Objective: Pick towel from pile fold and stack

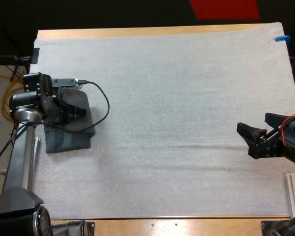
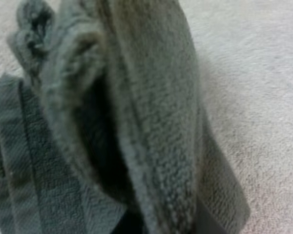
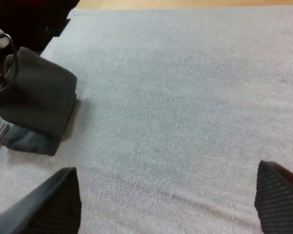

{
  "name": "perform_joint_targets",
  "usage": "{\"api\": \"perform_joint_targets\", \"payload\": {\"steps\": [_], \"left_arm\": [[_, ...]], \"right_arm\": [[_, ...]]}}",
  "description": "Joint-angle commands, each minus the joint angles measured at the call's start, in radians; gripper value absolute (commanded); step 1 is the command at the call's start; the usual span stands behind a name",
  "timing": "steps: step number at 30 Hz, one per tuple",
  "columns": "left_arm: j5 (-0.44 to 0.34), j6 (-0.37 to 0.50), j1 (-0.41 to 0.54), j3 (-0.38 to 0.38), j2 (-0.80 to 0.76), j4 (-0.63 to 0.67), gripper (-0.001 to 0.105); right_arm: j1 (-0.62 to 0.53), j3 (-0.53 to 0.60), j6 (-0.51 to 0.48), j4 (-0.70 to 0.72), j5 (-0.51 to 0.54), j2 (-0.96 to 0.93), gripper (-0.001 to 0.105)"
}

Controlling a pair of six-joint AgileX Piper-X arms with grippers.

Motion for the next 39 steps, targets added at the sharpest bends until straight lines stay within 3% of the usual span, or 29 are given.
{"api": "perform_joint_targets", "payload": {"steps": [1,4,7,10,12,16,18,21,24,26,31,34,37,39], "left_arm": [[-0.009,0.009,0.006,-0.005,0.001,0.006,0.000],[-0.009,0.014,0.015,-0.005,0.005,0.008,0.000],[-0.011,0.082,0.015,-0.005,0.005,0.005,0.000],[-0.075,0.130,0.015,-0.005,0.005,0.011,0.002],[-0.139,0.144,0.015,-0.005,0.005,0.014,0.008],[-0.148,0.161,0.015,-0.005,0.005,0.018,0.026],[-0.150,0.161,0.015,-0.005,0.005,0.018,0.041],[-0.185,0.161,0.015,-0.005,0.005,0.018,0.052],[-0.294,0.165,0.015,-0.005,0.005,0.015,0.052],[-0.326,0.166,0.015,-0.005,0.001,0.010,0.052],[-0.331,0.166,0.015,-0.005,-0.036,-0.011,0.052],[-0.296,0.138,0.015,-0.005,-0.078,-0.017,0.052],[-0.131,0.085,0.012,-0.005,-0.144,-0.031,0.052],[0.044,0.076,0.012,-0.005,-0.200,-0.060,0.052]], "right_arm": [[0.000,-0.003,-0.003,-0.006,0.003,0.001,0.071],[0.000,-0.003,-0.003,-0.006,0.003,0.001,0.071],[0.000,-0.003,-0.003,-0.006,0.003,0.001,0.071],[0.000,-0.003,-0.003,-0.006,0.003,0.001,0.071],[0.000,-0.003,-0.003,-0.006,0.003,0.001,0.071],[0.000,-0.003,-0.003,-0.006,0.001,0.001,0.071],[0.000,-0.003,-0.003,-0.006,0.001,0.001,0.071],[0.000,-0.003,-0.003,-0.006,0.001,0.001,0.071],[0.000,-0.003,-0.003,-0.006,-0.001,0.001,0.071],[0.000,-0.003,-0.003,-0.006,-0.001,0.001,0.071],[0.000,-0.003,-0.003,-0.006,-0.001,0.001,0.071],[0.000,-0.003,-0.003,-0.006,-0.001,0.001,0.071],[0.000,-0.003,-0.003,-0.013,-0.001,0.001,0.071],[0.000,-0.003,-0.003,-0.020,-0.015,0.001,0.071]]}}
